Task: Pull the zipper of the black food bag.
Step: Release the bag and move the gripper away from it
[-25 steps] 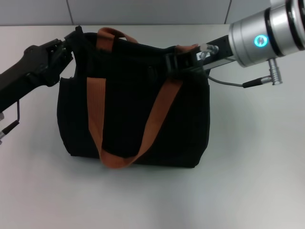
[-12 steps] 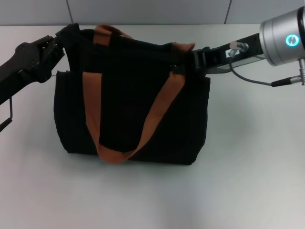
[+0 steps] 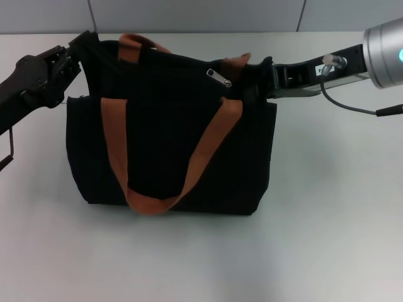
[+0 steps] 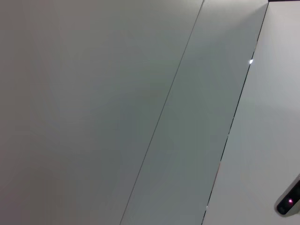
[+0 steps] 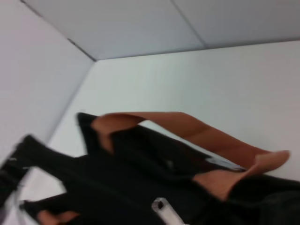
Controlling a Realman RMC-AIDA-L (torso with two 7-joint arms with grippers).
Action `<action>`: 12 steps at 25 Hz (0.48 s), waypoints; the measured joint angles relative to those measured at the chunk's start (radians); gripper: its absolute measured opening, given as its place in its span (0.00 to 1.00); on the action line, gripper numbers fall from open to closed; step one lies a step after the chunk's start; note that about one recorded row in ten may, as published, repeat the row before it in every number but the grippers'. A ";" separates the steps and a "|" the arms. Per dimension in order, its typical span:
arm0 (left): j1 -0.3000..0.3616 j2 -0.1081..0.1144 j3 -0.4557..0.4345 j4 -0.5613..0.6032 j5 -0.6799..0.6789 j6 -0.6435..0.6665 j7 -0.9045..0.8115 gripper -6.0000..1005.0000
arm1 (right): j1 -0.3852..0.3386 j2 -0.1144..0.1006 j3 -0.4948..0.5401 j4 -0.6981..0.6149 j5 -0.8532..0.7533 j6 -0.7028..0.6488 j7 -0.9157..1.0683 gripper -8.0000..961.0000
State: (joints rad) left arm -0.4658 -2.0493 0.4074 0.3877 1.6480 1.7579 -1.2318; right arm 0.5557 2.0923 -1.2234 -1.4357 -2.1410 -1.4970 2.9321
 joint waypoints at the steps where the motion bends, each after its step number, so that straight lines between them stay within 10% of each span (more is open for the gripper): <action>1: 0.000 0.000 0.000 0.000 0.000 0.000 0.000 0.18 | -0.021 0.000 0.011 -0.015 0.047 -0.003 -0.037 0.01; 12: 0.018 -0.005 0.002 -0.004 -0.001 -0.023 0.010 0.19 | -0.196 -0.009 0.175 0.057 0.491 -0.012 -0.576 0.07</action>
State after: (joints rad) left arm -0.4476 -2.0547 0.4095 0.3841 1.6468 1.7345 -1.2220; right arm 0.3593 2.0836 -1.0489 -1.3785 -1.6499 -1.5085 2.3558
